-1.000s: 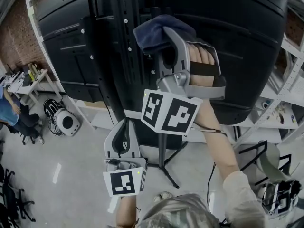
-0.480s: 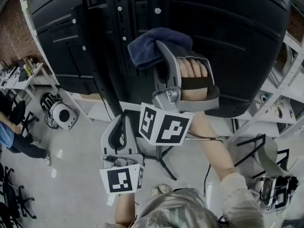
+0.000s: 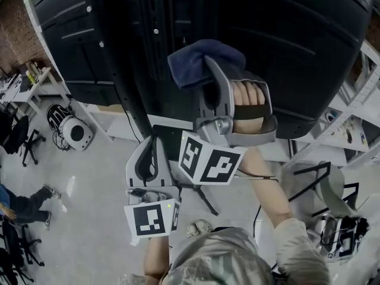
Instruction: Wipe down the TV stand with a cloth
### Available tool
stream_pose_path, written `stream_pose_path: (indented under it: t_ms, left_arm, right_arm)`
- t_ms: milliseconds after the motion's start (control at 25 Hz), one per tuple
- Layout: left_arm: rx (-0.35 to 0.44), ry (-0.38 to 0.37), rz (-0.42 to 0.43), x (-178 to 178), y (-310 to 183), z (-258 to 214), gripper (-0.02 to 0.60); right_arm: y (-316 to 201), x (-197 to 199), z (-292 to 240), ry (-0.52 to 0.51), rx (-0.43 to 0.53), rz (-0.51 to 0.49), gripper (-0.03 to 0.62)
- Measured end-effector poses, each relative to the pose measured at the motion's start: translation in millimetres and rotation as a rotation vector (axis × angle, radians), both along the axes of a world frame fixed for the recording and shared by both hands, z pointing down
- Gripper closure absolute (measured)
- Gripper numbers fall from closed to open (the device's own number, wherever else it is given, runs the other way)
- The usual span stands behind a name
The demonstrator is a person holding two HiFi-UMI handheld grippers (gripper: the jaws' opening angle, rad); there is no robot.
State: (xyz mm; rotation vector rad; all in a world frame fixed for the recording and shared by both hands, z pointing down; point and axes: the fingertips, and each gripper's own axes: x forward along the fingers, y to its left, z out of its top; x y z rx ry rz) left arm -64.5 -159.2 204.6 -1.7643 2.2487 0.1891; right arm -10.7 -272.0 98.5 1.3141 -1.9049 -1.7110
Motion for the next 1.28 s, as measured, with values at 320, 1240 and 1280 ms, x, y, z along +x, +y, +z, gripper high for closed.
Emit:
stream_pose_path:
  t_ms: [320,1240,1280]
  left_arm:
    - [-0.015,0.027,-0.005,-5,0,10,0.566]
    - [-0.077,0.079,0.009,-10,-1,56,0.566]
    - [-0.077,0.077,0.007,-11,-2,58,0.566]
  right_arm:
    - [0,-3,37,0.049,-0.020,0.024,0.536]
    - [5,-4,141,0.110,-0.163,0.020,0.536]
    - [5,-4,146,0.112,-0.168,0.016,0.536]
